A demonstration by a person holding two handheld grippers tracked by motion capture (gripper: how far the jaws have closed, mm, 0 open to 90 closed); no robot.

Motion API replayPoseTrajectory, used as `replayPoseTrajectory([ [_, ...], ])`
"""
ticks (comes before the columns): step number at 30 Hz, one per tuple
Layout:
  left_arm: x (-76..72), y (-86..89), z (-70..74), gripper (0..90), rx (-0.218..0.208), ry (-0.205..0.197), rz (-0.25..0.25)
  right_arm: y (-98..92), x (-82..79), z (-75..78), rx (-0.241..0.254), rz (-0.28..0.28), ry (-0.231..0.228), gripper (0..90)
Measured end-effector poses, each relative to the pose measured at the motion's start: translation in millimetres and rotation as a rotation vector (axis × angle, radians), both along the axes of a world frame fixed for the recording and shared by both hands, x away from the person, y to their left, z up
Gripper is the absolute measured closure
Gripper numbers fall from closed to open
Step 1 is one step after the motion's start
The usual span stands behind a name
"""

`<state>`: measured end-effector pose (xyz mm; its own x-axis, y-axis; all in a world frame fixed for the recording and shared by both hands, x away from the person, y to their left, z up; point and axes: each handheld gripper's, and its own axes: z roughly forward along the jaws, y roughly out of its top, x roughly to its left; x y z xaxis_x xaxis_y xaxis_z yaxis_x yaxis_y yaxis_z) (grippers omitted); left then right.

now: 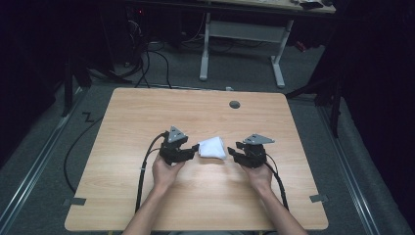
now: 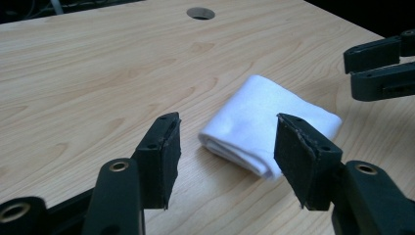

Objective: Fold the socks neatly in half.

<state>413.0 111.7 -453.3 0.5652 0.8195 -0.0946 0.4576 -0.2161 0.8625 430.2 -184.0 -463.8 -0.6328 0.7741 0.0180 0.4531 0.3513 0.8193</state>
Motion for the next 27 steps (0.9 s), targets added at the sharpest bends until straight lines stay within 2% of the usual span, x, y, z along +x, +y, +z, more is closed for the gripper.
replayPoseTrajectory([
  [3,-3.8,7.6,1.9,42.6,-0.002,-0.004,0.016,-6.9,-2.0,-0.1,-0.009,-0.019,-0.004,53.6],
  [8,-11.7,18.9,2.0,42.6,-0.01,-0.007,0.042,-21.0,-5.1,0.2,0.006,-0.051,-0.009,52.7],
  [13,-19.5,31.4,3.3,42.2,-0.036,-0.013,0.046,-33.0,-8.2,2.4,0.013,-0.076,-0.022,52.6],
  [18,-27.5,42.2,-0.2,42.4,-0.04,-0.02,0.062,-46.3,-10.9,0.9,0.018,-0.107,-0.016,52.8],
  [20,-29.7,47.0,-2.8,42.5,-0.054,-0.015,0.074,-50.6,-11.6,0.9,0.021,-0.114,-0.017,52.9],
  [27,-34.8,59.1,-11.4,42.5,-0.063,0.012,0.108,-61.1,-14.1,-1.2,0.028,-0.128,-0.004,53.5],
])
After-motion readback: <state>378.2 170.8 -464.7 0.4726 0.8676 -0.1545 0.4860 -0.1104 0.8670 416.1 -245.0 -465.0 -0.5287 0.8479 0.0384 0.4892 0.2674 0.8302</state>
